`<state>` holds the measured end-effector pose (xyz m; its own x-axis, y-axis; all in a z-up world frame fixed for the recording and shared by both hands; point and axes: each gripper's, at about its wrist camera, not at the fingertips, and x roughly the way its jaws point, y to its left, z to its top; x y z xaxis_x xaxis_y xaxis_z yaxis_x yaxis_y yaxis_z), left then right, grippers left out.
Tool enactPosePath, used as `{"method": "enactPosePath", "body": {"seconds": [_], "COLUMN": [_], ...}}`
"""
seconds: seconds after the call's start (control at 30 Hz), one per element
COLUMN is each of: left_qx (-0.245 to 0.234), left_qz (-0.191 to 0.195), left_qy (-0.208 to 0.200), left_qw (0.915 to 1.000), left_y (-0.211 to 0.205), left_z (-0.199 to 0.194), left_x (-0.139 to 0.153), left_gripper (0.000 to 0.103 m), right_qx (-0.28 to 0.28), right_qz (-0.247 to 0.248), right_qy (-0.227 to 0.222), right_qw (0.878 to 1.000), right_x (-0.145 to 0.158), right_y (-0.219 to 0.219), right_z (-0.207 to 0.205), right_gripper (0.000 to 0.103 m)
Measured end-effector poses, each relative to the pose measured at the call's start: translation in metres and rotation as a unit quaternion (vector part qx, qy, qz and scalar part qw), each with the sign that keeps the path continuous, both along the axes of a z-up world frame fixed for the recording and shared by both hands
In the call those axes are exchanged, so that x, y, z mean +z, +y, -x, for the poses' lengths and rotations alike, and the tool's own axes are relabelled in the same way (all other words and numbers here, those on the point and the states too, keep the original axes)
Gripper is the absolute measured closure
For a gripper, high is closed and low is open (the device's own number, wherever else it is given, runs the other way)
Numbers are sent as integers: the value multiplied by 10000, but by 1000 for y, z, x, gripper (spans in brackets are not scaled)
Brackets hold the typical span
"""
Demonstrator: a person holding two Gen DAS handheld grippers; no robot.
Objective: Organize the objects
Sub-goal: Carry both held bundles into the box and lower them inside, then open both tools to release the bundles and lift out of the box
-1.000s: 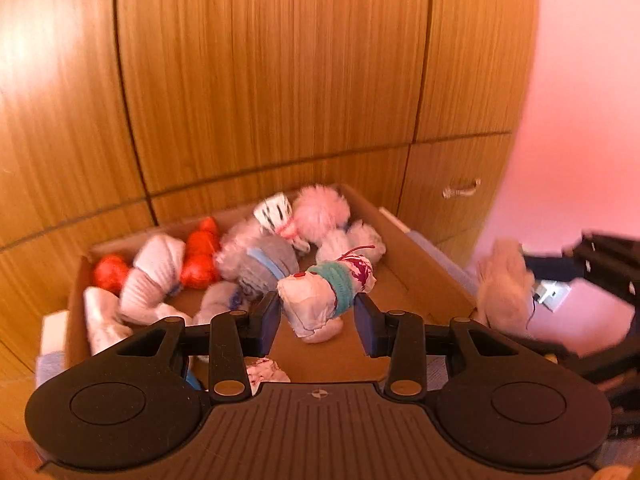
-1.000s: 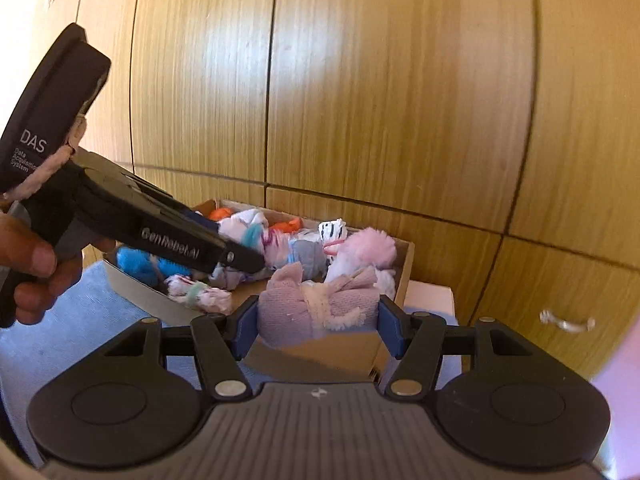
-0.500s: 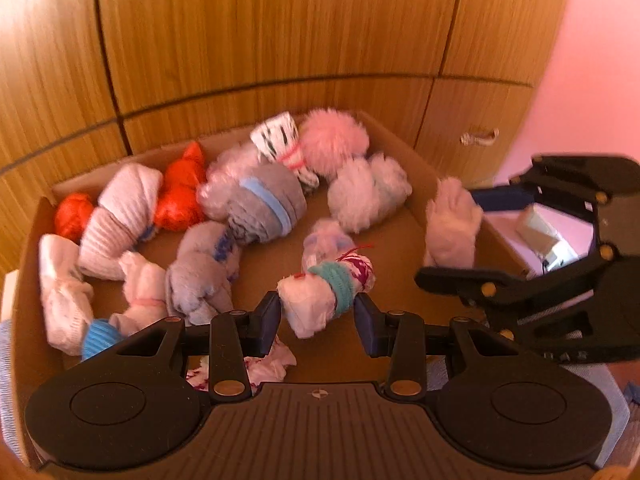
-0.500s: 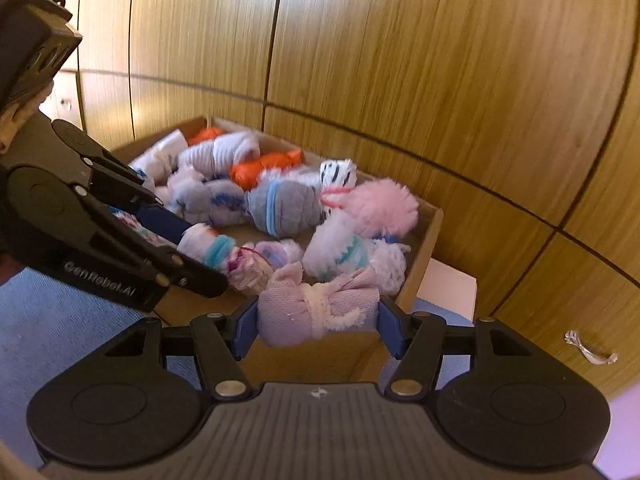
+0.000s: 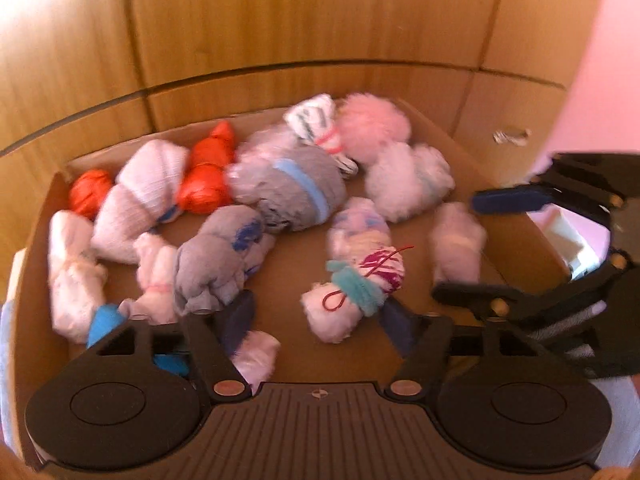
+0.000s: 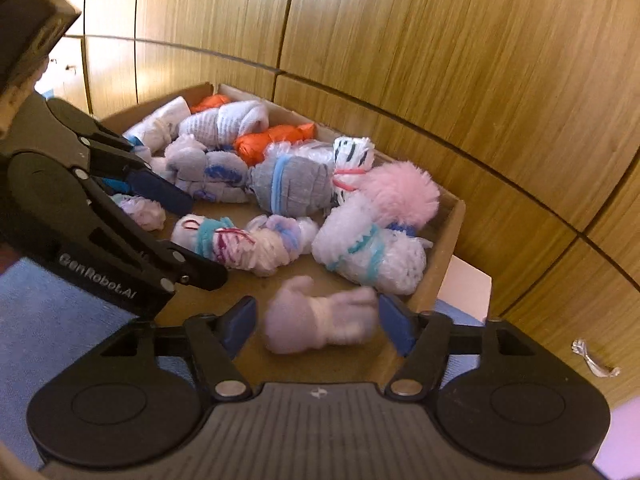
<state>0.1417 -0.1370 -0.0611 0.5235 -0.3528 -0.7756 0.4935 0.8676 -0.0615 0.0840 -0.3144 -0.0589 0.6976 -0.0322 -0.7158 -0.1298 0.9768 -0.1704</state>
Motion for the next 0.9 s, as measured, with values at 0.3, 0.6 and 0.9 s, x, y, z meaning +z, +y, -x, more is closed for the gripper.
{"method": "enactPosePath", "body": {"seconds": [0.3,0.6,0.9], "left_qx": [326,729,712], "left_qz": [185,371,597], "left_qy": [-390,-563,-500], "left_qw": [9985,9951,9944], "left_y": [17,47,83], "left_z": [34,66,87], "left_x": [38,66,82], "left_gripper": [1,0,0], "right_qx": [-291,-620,-559], "right_qz": [81,-310,-480], "right_qy": [-307,-550,-671], "right_qw": [9991,9961,9950], "right_x": [35,57,62], "right_y": [19,50,89], "right_z": [36,71,85], "right_gripper": [10,8,6]}}
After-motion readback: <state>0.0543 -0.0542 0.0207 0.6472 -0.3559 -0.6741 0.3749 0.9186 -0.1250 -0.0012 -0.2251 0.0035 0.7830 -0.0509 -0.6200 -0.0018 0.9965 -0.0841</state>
